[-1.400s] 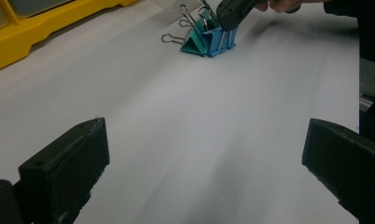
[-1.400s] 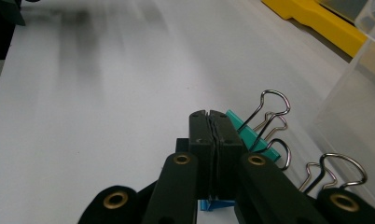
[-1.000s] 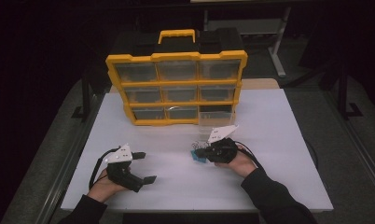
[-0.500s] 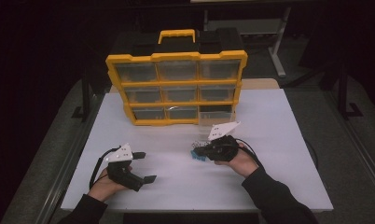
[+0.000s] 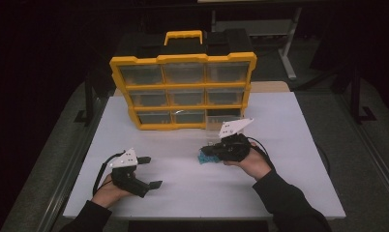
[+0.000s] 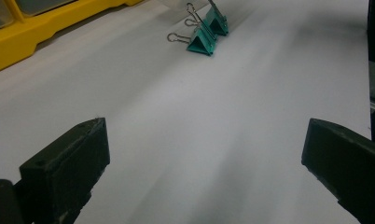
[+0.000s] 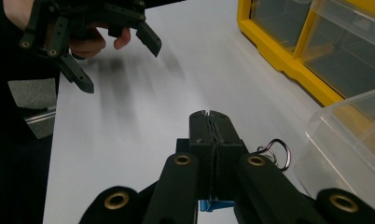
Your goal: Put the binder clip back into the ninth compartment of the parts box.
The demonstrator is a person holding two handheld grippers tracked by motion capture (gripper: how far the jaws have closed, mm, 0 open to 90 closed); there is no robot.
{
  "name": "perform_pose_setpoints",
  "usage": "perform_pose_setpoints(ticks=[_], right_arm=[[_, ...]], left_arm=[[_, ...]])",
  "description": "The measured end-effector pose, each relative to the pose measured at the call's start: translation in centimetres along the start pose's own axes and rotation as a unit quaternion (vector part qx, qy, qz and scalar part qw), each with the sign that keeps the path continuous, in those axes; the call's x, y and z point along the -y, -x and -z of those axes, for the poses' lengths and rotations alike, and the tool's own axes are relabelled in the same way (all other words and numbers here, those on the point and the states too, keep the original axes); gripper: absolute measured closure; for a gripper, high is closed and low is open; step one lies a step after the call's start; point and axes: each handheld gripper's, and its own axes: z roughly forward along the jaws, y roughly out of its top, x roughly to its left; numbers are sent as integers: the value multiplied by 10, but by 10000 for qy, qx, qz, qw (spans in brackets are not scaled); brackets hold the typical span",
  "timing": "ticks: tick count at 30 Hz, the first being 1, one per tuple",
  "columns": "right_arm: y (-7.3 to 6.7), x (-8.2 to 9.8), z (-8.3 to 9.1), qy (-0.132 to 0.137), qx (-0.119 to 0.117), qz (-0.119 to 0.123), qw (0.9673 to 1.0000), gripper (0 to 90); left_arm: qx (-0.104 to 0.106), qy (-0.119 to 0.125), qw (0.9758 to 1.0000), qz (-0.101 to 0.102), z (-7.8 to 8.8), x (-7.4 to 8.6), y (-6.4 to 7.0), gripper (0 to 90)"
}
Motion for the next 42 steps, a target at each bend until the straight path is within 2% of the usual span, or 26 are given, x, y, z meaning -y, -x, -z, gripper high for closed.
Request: perform_pose_setpoints(ticks=[8, 20, 31, 38, 42], right_arm=[[3, -9, 7, 8, 75, -40, 10000, 872], [14, -24, 26, 180, 277, -94, 9994, 872], [28, -36, 40, 343, 566, -108, 9978, 872], [39, -42, 45, 382, 819, -137, 9958, 872], [47, -42, 43, 409, 937, -236, 9945, 872]], left_arm=[[0, -10, 10000, 11, 0, 1, 0, 7], [13, -3, 10000, 19, 0, 1, 0, 7], [8, -15, 10000, 77, 0, 1, 0, 7], [15, -33, 10000, 78, 0, 1, 0, 7], [14, -29, 10000, 93, 0, 1, 0, 7]])
